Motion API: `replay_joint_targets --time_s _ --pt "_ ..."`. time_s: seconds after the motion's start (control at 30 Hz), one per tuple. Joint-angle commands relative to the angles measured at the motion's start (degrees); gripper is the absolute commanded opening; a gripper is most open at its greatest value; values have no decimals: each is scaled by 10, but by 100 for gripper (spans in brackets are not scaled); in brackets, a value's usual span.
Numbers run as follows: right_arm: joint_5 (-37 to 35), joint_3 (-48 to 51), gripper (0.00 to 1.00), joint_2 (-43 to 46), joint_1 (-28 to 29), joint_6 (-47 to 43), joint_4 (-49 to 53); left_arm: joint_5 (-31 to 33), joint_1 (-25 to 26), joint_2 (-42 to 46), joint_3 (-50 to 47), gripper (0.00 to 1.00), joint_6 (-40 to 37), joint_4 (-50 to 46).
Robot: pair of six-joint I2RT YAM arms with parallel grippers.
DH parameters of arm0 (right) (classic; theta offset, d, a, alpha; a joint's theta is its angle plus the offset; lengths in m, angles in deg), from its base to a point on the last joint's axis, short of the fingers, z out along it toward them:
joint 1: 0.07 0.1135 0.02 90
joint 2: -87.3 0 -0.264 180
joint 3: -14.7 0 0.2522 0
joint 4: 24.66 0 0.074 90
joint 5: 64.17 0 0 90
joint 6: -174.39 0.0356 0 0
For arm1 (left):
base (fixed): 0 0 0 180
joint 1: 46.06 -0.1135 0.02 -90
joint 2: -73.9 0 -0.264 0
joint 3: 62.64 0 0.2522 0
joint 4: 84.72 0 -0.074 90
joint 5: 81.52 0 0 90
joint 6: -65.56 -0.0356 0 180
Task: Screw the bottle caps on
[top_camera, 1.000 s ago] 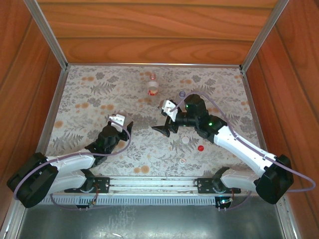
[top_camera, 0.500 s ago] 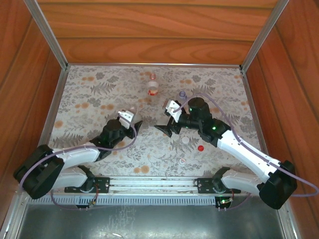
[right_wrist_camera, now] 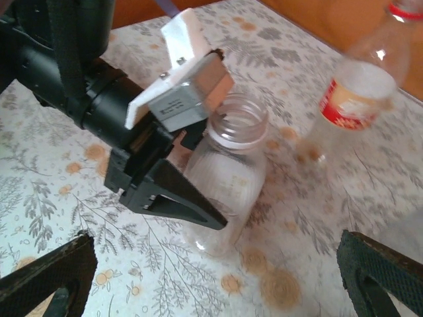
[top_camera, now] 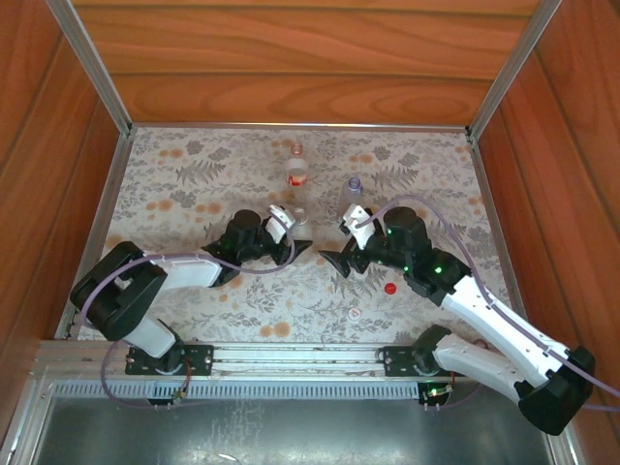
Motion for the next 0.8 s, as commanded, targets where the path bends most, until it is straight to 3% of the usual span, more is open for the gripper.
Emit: replay_joint_targets --time_s 0.0,0.17,0.43,0.77 --pt "-76 9 100 10 2 68 44 -74 -5 -20 14 68 -21 11" --pt "-125 8 100 5 2 120 42 -77 -5 -30 17 77 -18 11" --pt "-127 -26 100 -41 2 104 65 -71 -7 -36 -6 98 -8 73" --pt "-123 -23 100 -64 1 133 12 -71 -7 -60 -74 100 16 247"
